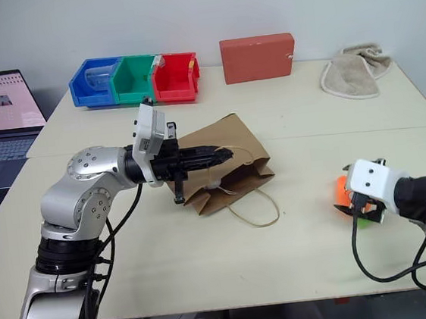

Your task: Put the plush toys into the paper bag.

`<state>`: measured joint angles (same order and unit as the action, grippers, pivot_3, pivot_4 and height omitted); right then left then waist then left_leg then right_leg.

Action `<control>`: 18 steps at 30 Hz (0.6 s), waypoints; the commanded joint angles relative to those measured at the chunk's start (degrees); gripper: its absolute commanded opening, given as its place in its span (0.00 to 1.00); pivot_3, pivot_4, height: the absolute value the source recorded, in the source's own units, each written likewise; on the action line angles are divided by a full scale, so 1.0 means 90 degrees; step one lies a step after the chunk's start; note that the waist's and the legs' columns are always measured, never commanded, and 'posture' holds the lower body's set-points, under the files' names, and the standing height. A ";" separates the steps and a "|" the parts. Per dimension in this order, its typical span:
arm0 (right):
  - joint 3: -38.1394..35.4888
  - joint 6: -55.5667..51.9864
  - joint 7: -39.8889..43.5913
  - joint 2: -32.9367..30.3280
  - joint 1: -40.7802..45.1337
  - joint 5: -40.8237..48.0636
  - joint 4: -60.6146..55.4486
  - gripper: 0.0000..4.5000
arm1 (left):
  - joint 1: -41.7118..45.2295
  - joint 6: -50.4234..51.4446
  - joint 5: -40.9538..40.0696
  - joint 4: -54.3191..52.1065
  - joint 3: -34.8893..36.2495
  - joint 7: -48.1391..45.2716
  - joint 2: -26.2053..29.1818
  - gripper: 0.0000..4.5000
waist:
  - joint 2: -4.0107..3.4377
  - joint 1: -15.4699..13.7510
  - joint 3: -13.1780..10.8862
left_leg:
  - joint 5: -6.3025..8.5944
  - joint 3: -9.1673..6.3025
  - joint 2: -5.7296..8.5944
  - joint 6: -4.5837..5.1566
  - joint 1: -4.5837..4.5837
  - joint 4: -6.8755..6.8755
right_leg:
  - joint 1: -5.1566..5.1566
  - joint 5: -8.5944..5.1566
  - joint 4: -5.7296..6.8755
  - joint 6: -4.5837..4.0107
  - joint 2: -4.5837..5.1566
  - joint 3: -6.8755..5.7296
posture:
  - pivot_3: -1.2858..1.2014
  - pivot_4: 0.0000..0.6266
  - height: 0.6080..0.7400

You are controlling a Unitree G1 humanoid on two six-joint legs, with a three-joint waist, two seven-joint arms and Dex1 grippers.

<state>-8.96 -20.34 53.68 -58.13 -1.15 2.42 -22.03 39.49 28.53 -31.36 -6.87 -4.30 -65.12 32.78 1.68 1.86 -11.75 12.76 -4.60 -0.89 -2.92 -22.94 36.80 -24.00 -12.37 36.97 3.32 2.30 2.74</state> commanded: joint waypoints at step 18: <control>0.0036 0.0728 -0.0194 0.0062 0.0087 -0.0218 0.0889 0.00 | -0.0150 0.0035 -0.0154 -0.0431 0.0413 0.0285 0.0301 0.00 | 0.0000 -0.0001 0.0000 | 0.0000 0.0003 0.0003 0.0000 0.0005 0.0014 | 0.0014 -0.0001 -0.0002 -0.0002 0.0000 0.0013 | 0.52 0.24 1.00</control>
<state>-7.36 -13.97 51.33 -57.23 -1.09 -0.70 -12.82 37.32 28.76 -31.57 -9.16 -2.67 -63.03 34.91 1.68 1.84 -11.75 12.76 -4.58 -0.86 -2.92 -22.88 36.92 -23.86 -12.39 36.96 3.30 2.30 2.86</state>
